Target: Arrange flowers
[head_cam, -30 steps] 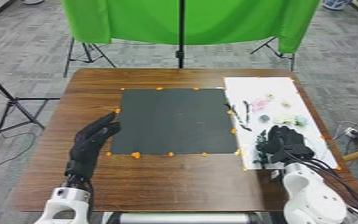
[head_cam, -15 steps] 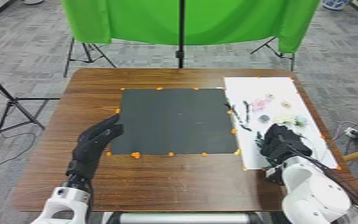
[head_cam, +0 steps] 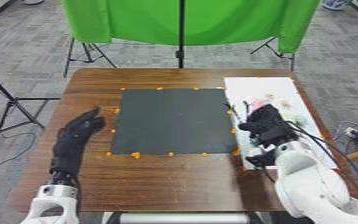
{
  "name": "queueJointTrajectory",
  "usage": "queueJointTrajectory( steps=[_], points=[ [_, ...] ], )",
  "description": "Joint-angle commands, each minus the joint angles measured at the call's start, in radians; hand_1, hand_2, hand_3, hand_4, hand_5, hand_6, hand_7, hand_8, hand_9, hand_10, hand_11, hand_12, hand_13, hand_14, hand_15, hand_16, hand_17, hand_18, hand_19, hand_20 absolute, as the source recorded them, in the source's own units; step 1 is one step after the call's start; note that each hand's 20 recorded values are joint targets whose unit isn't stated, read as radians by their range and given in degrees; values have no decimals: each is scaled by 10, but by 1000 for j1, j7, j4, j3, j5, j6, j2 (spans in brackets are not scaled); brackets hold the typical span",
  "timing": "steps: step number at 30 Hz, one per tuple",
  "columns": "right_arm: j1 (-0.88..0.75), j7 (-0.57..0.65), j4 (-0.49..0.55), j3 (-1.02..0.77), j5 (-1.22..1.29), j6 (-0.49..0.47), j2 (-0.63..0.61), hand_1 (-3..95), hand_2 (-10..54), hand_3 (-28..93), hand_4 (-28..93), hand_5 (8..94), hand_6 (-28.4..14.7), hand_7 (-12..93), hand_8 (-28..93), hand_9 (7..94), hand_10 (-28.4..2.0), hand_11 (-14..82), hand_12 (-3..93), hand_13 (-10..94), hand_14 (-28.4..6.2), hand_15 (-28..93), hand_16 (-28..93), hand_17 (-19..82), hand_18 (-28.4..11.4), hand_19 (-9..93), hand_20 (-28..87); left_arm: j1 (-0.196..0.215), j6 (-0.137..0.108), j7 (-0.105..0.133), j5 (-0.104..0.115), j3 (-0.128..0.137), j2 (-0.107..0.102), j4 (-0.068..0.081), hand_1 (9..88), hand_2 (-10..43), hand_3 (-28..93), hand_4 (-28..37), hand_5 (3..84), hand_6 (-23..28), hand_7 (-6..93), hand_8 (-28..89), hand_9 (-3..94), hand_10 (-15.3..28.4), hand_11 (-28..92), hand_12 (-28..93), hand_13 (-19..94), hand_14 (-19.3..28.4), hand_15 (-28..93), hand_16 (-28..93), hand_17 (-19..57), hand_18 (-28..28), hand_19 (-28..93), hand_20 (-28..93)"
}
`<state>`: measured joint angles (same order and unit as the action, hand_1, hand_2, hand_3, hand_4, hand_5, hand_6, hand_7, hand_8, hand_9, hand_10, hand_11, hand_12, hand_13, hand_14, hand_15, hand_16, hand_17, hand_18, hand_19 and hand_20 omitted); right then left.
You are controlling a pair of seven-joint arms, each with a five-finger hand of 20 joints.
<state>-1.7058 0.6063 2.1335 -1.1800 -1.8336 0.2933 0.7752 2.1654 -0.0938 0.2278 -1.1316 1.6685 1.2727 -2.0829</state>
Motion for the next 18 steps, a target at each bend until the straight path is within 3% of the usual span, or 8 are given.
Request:
queueJointTrajectory(
  steps=[1,5,8,9,10,11,13,18],
  points=[
    [116,12,26,54,-168,-67,20,706,-95,384,83,766,-43,308,287,887,-108,374,381,937,-21,594,220,789,-31,824,435,6,-6,-1,13,23,-14,13,284,-52,643,-183,460,33,107,-56,452,130,176,152,329,166,229,35,21,147,94,213],
    [38,54,37,2,-252,-131,-5,675,-95,427,61,751,-37,325,288,874,-108,357,406,937,-23,571,240,773,-26,832,434,20,-6,-6,15,30,-14,9,282,-50,645,-185,461,33,106,-56,452,129,175,151,329,166,230,35,20,147,94,214],
    [-34,88,61,-43,-346,-230,-16,659,-95,441,48,745,-36,303,278,868,-120,315,429,937,-28,544,270,761,-26,838,425,26,-5,-6,15,32,-10,8,281,-50,646,-186,461,33,105,-56,453,129,175,151,329,167,230,35,20,147,93,215],
    [-70,111,75,-65,-390,-305,-18,655,-95,427,51,743,-39,278,277,864,-123,296,435,937,-29,535,282,758,-26,841,421,28,-2,-10,13,33,-10,7,281,-50,646,-186,461,33,105,-56,453,129,175,151,329,167,230,35,20,146,92,214],
    [-95,116,82,-85,-408,-353,-14,705,-95,213,174,737,-49,215,280,850,-132,274,432,934,-33,516,314,748,-20,849,410,29,3,-14,11,33,-9,7,281,-51,647,-186,461,33,105,-56,453,129,175,151,329,167,230,35,20,146,91,215],
    [-117,131,89,-99,-410,-387,-16,708,-95,117,242,731,-57,182,239,831,-140,271,408,932,-36,503,315,741,-18,856,407,28,7,-16,9,33,-9,7,281,-51,647,-186,461,33,105,-56,453,129,176,151,328,167,229,35,20,146,91,215],
    [-157,147,97,-131,-399,-441,-17,494,-95,507,-41,692,-76,142,3,775,-163,271,293,920,-42,495,330,725,-25,859,408,25,19,-26,1,32,-7,7,282,-52,647,-185,460,33,105,-55,452,130,174,151,327,166,228,34,20,146,90,215],
    [-208,179,95,-171,-373,-507,-21,427,-95,545,-80,662,-94,85,-36,752,-180,199,237,914,-48,483,328,714,-27,857,405,24,65,-53,-30,37,-2,5,282,-56,649,-185,457,34,102,-55,446,128,170,151,324,166,226,36,19,146,89,215]
  ],
)
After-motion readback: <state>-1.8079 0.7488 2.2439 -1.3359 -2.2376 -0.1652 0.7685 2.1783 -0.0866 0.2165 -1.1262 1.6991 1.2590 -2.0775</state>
